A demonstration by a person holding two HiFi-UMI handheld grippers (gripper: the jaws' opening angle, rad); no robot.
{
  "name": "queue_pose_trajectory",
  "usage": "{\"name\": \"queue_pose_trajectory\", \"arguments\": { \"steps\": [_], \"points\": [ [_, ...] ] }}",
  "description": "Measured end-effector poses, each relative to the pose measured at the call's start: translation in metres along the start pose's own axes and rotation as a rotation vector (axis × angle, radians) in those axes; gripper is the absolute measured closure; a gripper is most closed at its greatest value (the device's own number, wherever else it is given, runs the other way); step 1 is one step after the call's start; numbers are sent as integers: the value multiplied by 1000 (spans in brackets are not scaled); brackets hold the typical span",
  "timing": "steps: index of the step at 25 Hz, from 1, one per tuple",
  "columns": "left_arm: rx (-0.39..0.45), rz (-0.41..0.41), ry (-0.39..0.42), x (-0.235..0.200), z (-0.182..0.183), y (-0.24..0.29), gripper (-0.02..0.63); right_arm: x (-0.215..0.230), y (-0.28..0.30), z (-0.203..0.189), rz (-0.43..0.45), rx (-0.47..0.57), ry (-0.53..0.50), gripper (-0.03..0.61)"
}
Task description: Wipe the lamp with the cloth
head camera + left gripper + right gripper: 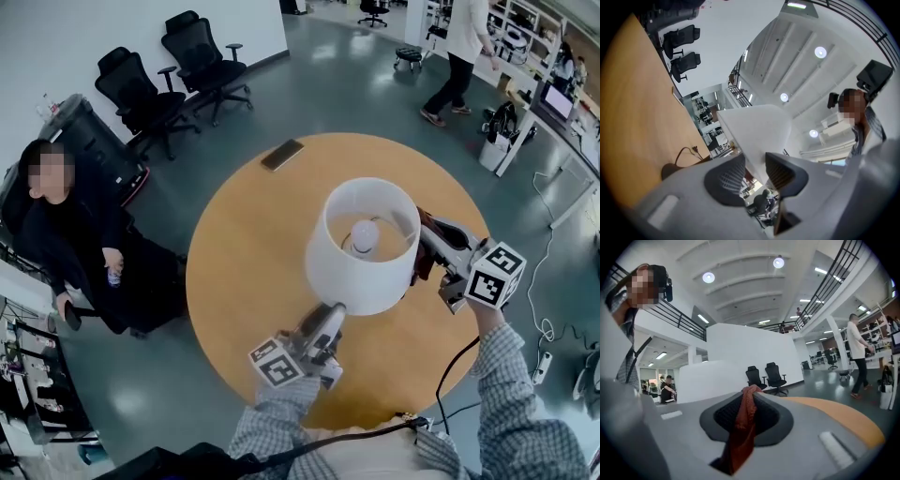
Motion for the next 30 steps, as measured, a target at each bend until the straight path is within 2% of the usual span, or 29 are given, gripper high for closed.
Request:
{"name": "queue_pose_trajectory", "arguments": {
  "steps": [4,8,12,16,20,24,27,30],
  "points": [
    [12,10,-1,3,-2,4,480,16,24,44,144,-9,-91,523],
    [19,19,2,6,-7,10,480,26,63,76,360,-94,-152,523],
    [17,27,4,5,-7,7,480,21,109,95,585,-168,-129,523],
    [23,35,3,2,-4,4,479,12,152,88,762,-293,-96,523],
    [22,43,4,4,-4,4,479,17,176,56,833,-467,-6,523],
    [25,47,7,2,-1,2,477,23,192,24,818,-663,-6,525],
    [28,48,5,2,-3,1,477,18,194,23,837,-695,-50,525],
    [31,48,5,1,-1,1,477,7,202,40,886,-711,-103,525]
  ]
}}
Point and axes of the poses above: the fingertips, and each gripper's own axes: y forward along the fingers, x to its right, z out of its top, the point moved 5 cm from there along -y, backward along the fingers, and after that the axes turned 9 degrees about z, right-handed, at the moved point
